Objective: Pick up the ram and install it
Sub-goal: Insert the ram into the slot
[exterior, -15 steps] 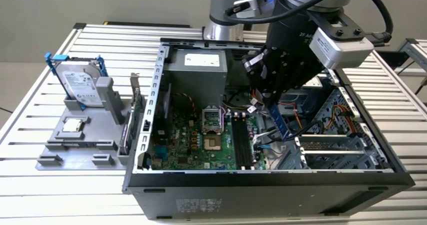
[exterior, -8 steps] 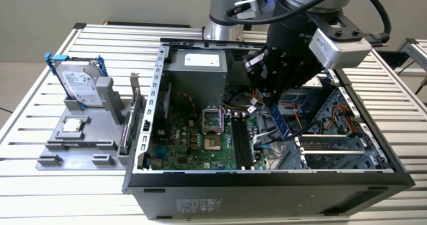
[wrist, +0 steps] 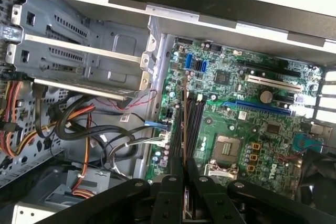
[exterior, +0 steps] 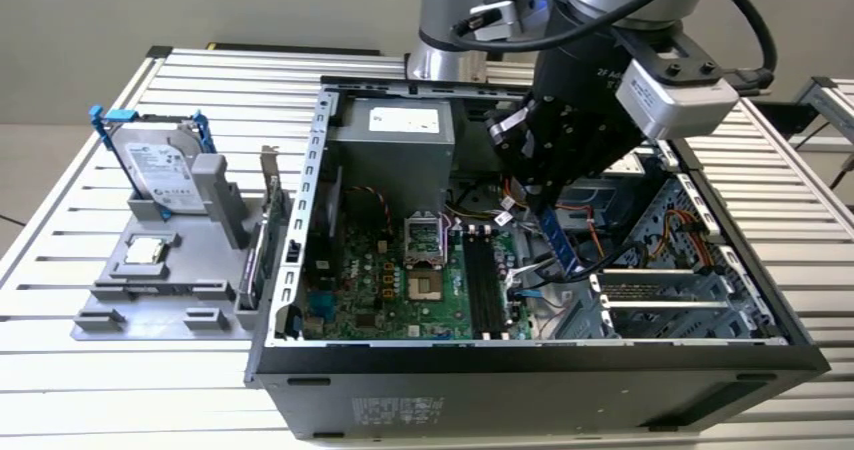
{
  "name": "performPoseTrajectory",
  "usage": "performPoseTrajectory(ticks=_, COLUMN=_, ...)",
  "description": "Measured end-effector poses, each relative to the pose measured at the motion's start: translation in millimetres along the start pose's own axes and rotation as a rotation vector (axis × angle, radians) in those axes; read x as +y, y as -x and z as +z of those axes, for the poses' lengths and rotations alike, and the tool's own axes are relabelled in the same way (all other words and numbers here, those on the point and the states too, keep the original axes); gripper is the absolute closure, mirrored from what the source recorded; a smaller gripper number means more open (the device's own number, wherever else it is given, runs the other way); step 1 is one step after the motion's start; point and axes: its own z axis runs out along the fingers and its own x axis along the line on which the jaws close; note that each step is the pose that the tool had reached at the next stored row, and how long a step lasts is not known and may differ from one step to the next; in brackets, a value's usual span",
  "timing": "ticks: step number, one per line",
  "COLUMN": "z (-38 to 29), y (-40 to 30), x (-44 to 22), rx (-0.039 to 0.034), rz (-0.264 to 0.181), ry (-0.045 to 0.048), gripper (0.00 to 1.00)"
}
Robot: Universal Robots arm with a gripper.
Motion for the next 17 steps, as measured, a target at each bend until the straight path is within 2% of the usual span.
performPoseTrajectory(ticks=17, z=6.7, y=-2.4, x=-3.6, rx=0.0, rz=0.002, ry=0.0, gripper=1.0)
